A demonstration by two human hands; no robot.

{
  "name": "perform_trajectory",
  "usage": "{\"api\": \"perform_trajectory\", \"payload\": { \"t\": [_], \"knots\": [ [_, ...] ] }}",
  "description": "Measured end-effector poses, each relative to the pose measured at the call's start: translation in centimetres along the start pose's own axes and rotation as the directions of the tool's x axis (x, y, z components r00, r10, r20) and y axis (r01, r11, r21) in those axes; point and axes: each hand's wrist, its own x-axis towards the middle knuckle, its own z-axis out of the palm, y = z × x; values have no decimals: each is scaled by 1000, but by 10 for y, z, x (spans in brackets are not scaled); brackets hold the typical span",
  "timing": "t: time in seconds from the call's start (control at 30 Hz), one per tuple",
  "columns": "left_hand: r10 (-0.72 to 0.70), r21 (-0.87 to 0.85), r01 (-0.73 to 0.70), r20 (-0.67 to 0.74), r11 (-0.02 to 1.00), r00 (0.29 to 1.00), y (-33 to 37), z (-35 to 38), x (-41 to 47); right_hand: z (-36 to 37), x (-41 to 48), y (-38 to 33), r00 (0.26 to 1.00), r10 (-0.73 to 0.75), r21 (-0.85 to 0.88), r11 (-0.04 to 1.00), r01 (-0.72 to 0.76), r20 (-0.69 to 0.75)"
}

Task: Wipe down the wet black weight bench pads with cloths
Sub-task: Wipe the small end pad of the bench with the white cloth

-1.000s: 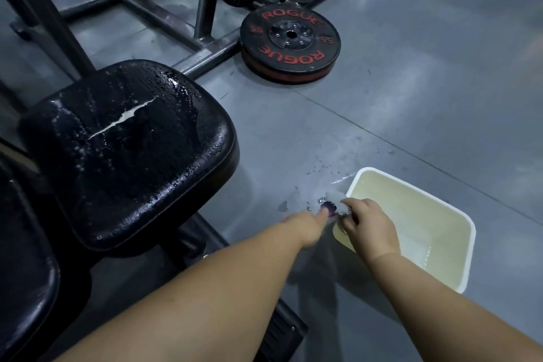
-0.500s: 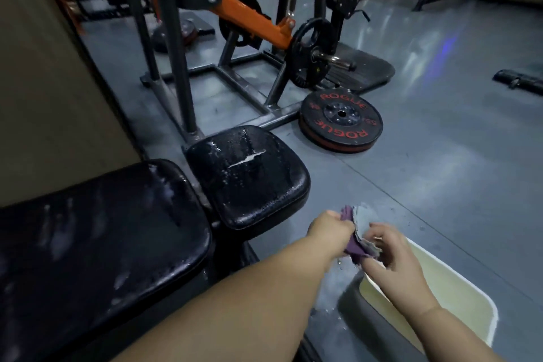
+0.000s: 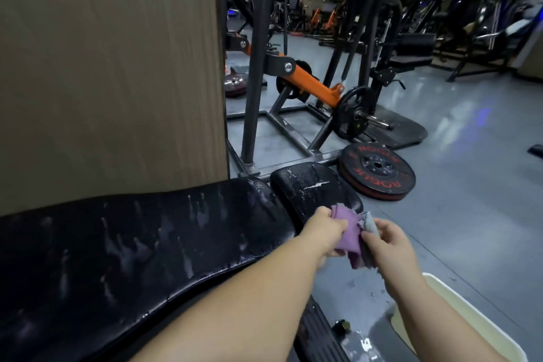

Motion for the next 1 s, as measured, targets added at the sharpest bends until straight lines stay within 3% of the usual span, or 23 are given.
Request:
{"api": "perform_trajectory", "payload": {
  "t": [0.23, 0.43, 0.67, 0.8, 0.87, 1.0],
  "knots": [
    [135, 204, -103, -149, 974, 980, 3, -65, -26, 29, -14, -27, 968, 68, -77, 993, -89, -244],
    [142, 178, -110, -178, 978, 974, -2, -111, -26, 51, -17, -31, 960, 125, -164, 972, -170, -251],
    [119, 131, -88, -253, 987, 960, -9, -146, -5, 66, 4, -30, 956, 78, -280, 947, -160, -282],
    [100, 211, -29, -330, 977, 939, -13, -158, 5, 65, 20, -39, 947, -1, -360, 925, -121, -322],
    [112, 439, 63, -362, 896, 925, -11, -164, 7, 64, 30, -40, 933, -82, -398, 915, -69, -351],
    [171, 749, 258, -443, 611, 880, -8, -168, 0, 72, 44, -26, 935, -204, -524, 852, 24, -290]
  ]
}}
